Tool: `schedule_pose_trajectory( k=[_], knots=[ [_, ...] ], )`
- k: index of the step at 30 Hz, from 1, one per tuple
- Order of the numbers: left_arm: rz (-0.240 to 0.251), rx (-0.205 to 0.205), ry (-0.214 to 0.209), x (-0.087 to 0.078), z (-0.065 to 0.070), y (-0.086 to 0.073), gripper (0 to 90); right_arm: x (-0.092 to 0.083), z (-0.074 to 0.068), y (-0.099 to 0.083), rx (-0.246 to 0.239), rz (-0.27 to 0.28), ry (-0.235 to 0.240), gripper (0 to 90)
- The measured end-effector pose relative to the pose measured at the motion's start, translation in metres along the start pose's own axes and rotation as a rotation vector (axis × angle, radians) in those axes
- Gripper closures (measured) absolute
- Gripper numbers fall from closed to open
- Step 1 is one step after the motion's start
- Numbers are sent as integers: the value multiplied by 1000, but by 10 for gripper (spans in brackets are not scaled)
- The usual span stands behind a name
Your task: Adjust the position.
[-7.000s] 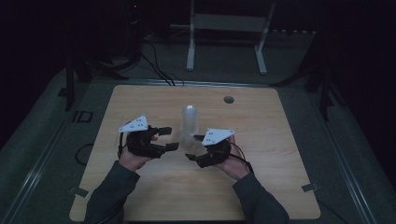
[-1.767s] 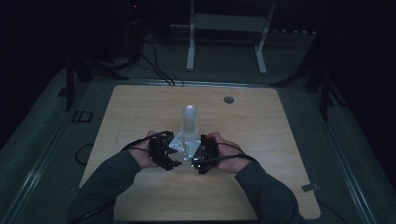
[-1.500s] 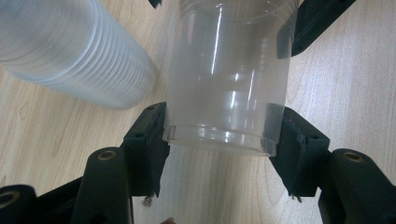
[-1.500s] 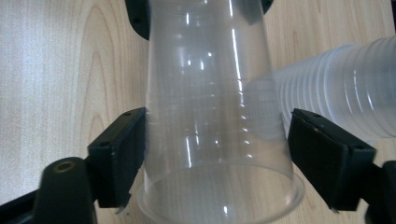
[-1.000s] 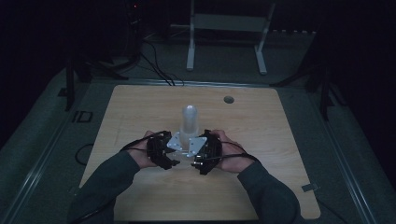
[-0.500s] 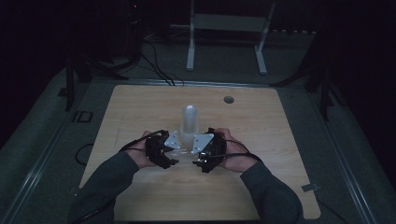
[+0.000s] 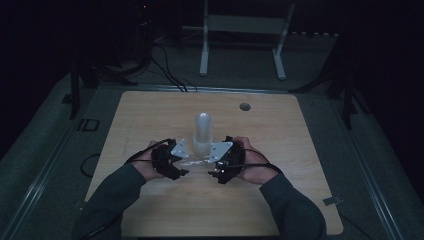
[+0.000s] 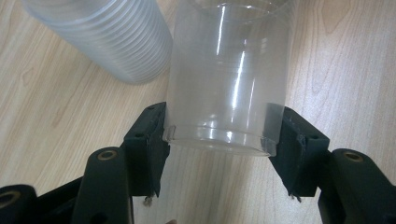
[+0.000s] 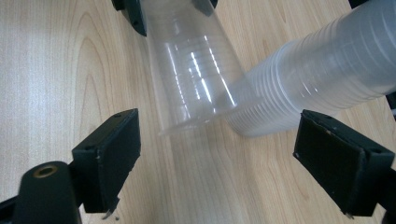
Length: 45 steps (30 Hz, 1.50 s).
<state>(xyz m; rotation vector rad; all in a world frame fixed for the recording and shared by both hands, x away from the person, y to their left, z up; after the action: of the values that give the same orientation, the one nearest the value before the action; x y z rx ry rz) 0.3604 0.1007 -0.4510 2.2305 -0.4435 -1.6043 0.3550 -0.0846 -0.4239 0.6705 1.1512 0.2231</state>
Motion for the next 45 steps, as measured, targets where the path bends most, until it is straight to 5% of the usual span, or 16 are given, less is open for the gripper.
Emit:
schedule_pose_trajectory(
  k=[23, 45],
  knots=[
    [99, -77, 27, -5, -3, -12, 414, -1, 5, -5, 34, 17, -12, 154],
    [165, -118, 53, -11, -2, -20, 414, -6, 11, -13, 130, 97, 8, 154]
  ],
)
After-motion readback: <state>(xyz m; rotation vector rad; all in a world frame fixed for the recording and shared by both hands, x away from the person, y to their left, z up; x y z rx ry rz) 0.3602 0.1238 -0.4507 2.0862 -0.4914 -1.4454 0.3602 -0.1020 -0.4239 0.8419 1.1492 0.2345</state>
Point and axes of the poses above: each handheld gripper's, and its own axes: x roughly forward along the jaws, y roughly out of its top, z roughly to its right, the point moved 4 cm from there along x, roughly forward along the jaws, and after that the axes turned 15 degrees about x, right-handed, at the moved point
